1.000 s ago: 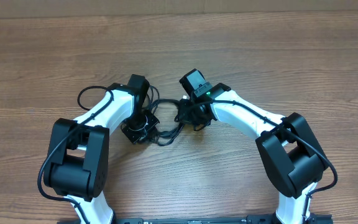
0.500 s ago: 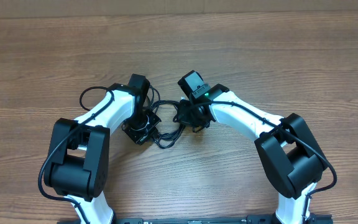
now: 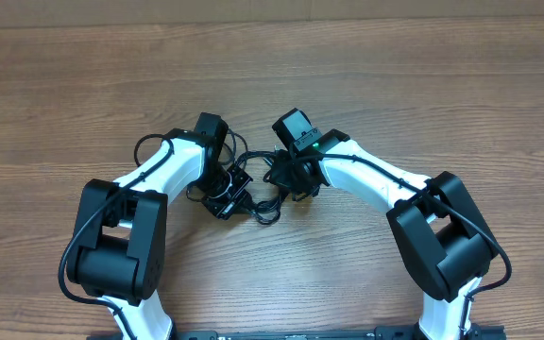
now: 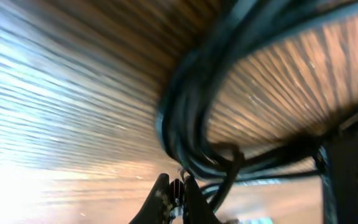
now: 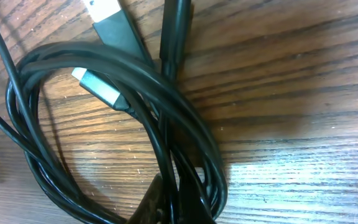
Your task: Untangle cables
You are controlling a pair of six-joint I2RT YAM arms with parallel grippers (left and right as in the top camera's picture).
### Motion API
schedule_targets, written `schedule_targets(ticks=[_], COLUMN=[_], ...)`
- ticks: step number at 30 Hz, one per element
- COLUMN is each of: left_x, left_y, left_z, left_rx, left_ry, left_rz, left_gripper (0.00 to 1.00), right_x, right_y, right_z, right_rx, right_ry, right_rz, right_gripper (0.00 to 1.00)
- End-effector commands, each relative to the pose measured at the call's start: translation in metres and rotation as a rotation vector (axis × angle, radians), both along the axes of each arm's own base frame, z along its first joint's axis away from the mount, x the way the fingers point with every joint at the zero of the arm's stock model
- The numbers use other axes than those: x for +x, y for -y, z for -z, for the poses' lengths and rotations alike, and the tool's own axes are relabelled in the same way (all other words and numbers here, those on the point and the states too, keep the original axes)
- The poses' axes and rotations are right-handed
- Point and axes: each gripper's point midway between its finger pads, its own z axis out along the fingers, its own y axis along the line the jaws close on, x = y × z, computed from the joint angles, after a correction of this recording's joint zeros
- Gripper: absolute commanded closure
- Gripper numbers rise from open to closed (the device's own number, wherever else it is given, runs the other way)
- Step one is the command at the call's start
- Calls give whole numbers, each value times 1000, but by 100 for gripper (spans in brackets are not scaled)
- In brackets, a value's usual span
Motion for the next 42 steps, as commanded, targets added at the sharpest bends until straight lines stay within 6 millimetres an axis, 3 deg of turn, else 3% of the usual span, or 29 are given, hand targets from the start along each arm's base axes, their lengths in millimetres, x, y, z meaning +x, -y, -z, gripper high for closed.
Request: schedule_targets(ticks=[1,10,18,21,26,29,30,35,38,42], left_x=[-3,2,-1,-1,5,8,9,11,12,14], left_y=[26,26,47,51,52,53,53,52,50,51], left_z=[-14,-8,-8,-7,-7,-8,-8,-6,-5,-5], left_rx=[-154,-117,-131,-128,-137,-141,-142,-127,-117,-126], left_ry=[-22,28,59,70,100,114,117,129,136,164], left_rz=[8,36,77,91,92,92,92,92,95,121], left_gripper=[96,95,94,89,88,87,85,80,78,80], right_x=[-10,-11,-12,-12,-17,-19,-17,-12,-16,-25], right_y=[-8,-8,-8,-8,-8,-15,-19,11,30,44], right_z=[6,6,7,7,6,-9,-26,-49,-47,-41], right_rx=[36,41,39,39,40,131,204,223,200,177], right_ry=[-46,-49,-58,-57,-55,-54,-33,-50,-100,-164], right_rz=[-2,-4,-5,-8,-85,-192,-259,-217,-186,-156], right_gripper=[96,96,96,96,96,96,96,94,88,87])
